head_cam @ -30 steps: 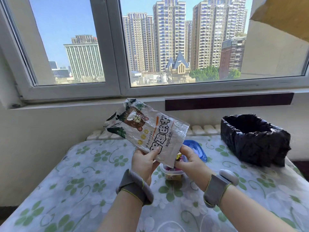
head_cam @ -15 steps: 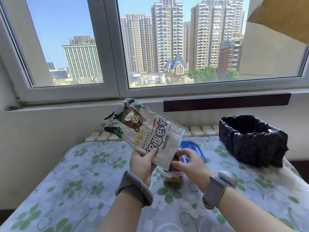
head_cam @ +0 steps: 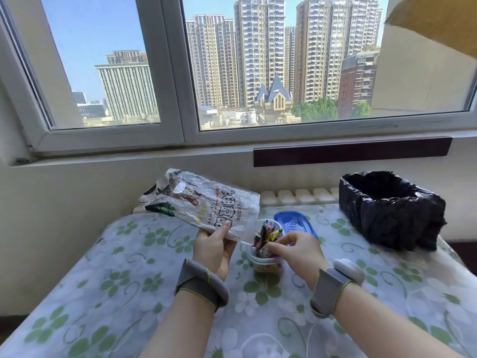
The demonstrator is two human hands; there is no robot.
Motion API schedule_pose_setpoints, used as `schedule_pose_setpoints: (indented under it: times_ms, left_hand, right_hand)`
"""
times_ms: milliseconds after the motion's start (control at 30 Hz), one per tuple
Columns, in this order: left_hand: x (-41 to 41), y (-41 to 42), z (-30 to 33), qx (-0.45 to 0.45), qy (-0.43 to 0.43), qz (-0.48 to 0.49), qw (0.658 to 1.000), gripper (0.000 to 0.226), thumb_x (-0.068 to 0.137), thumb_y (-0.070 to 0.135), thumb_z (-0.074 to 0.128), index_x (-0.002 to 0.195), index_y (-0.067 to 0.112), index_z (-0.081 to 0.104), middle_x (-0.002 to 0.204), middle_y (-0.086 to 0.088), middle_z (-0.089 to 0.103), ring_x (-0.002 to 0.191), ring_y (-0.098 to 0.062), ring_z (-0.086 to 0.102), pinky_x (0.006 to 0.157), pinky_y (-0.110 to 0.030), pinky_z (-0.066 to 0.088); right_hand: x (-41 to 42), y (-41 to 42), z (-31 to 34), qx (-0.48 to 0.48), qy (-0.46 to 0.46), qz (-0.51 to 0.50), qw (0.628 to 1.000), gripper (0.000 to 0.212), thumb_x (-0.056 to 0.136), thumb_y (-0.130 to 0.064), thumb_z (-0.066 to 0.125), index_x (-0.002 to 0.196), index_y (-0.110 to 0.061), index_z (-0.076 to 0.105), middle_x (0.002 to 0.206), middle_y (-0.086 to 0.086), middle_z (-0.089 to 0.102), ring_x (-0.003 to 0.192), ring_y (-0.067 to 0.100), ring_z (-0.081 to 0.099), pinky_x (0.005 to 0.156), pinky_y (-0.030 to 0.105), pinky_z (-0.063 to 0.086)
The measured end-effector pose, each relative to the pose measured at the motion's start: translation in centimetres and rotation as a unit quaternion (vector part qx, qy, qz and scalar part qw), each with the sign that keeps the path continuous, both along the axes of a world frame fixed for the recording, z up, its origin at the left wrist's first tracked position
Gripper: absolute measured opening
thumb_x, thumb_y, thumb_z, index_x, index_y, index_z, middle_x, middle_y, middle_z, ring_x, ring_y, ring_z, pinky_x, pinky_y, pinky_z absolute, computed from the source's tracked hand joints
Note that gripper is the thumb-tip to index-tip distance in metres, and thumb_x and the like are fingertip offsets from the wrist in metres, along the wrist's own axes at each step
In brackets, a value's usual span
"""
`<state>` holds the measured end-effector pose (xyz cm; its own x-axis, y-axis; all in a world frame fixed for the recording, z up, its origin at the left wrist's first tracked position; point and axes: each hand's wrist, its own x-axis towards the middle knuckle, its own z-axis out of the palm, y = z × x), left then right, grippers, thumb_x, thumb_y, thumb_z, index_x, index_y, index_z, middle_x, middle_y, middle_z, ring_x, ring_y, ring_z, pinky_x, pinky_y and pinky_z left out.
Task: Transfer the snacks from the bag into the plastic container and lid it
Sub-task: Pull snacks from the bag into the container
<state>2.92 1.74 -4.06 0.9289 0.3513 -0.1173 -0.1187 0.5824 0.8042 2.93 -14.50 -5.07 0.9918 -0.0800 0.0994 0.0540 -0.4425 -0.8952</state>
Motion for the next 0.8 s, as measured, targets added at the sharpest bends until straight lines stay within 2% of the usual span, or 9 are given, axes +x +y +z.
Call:
schedule_pose_setpoints:
  times_ms: [67,167,200,333,433,533,600,667,800]
  left_hand:
    - [0.2,0.1,-0.3,-0.021,0.006,-0.003,1.000,0.021,0.090,0.000,0.055,0.071,0.007,0.047,0.067,-0.011,0.053,0.060,-0.019,0.058,0.049,-0.025,0.056]
    - [0.5,0.2,-0.8,-0.048,0.011,-0.017,0.999,0.020,0.091,0.004,0.054,0.072,0.007,0.048,0.055,-0.008,0.059,0.048,-0.014,0.062,0.049,-0.026,0.057]
    - [0.5,0.1,-1.0,-0.061,0.011,-0.028,0.998,0.017,0.092,0.005,0.054,0.075,0.006,0.050,0.054,-0.007,0.062,0.049,-0.014,0.064,0.050,-0.027,0.057]
    - [0.6,-0.2,-1.5,-0.118,0.003,-0.056,0.991,0.008,0.094,0.008,0.050,0.095,0.004,0.057,0.076,-0.012,0.070,0.080,-0.024,0.064,0.075,-0.039,0.055]
    - [0.5,-0.3,-1.9,-0.139,0.000,-0.073,0.988,0.012,0.095,0.009,0.048,0.101,0.006,0.057,0.090,-0.012,0.066,0.087,-0.024,0.062,0.082,-0.038,0.051]
    - [0.5,-0.1,-2.2,-0.139,-0.001,-0.095,0.986,0.018,0.096,0.007,0.046,0.111,0.004,0.055,0.097,-0.013,0.064,0.091,-0.024,0.061,0.086,-0.037,0.049]
    - [0.5,-0.1,-2.4,-0.126,0.006,-0.108,0.986,0.022,0.095,0.005,0.046,0.116,0.003,0.053,0.098,-0.014,0.064,0.092,-0.024,0.061,0.084,-0.034,0.050]
    - [0.5,-0.2,-2.5,-0.105,0.016,-0.114,0.988,0.020,0.095,0.007,0.047,0.114,0.003,0.054,0.099,-0.014,0.064,0.092,-0.022,0.061,0.079,-0.031,0.050]
    - [0.4,-0.4,-2.9,-0.026,0.037,-0.138,0.989,0.020,0.096,0.015,0.047,0.111,0.007,0.057,0.101,-0.007,0.066,0.093,-0.016,0.061,0.076,-0.025,0.047]
  right_hand:
    - [-0.1,0.1,-0.1,-0.013,-0.006,0.011,1.000,0.012,0.075,-0.028,0.072,0.078,-0.016,0.069,0.082,0.000,0.062,0.079,0.012,0.052,0.067,0.026,0.038]
    - [0.0,0.1,-0.5,-0.022,-0.030,0.010,0.999,0.005,0.079,-0.024,0.066,0.084,-0.024,0.064,0.098,0.003,0.066,0.092,0.017,0.057,0.080,0.027,0.043]
    - [0.0,0.1,-0.6,-0.022,-0.032,0.011,0.999,0.007,0.081,-0.021,0.064,0.087,-0.025,0.063,0.102,0.003,0.066,0.095,0.018,0.058,0.083,0.027,0.044]
    - [-0.3,0.1,-0.6,-0.034,-0.023,0.012,0.999,0.024,0.083,-0.014,0.058,0.107,-0.017,0.061,0.111,0.003,0.065,0.102,0.020,0.058,0.089,0.030,0.044]
    - [-0.3,-0.1,-0.5,-0.052,-0.013,0.010,0.999,0.030,0.083,-0.012,0.056,0.112,-0.017,0.061,0.114,0.003,0.065,0.103,0.020,0.058,0.088,0.027,0.043]
    - [-0.2,-0.5,-0.4,-0.043,-0.001,0.007,0.999,0.033,0.080,-0.006,0.052,0.109,-0.018,0.064,0.110,0.004,0.067,0.097,0.020,0.059,0.087,0.030,0.048]
    - [-0.1,-0.8,-0.3,-0.028,0.005,0.003,1.000,0.030,0.078,-0.003,0.051,0.097,-0.023,0.065,0.102,0.005,0.068,0.092,0.025,0.063,0.085,0.040,0.053]
    - [-0.1,-1.2,-0.2,-0.013,0.013,0.002,1.000,0.027,0.078,-0.003,0.051,0.080,-0.029,0.059,0.093,0.007,0.069,0.084,0.027,0.064,0.078,0.046,0.055]
    - [0.1,-2.1,0.0,0.010,0.027,-0.002,1.000,0.027,0.079,0.000,0.052,0.082,-0.028,0.053,0.090,0.010,0.069,0.074,0.023,0.060,0.063,0.037,0.050]
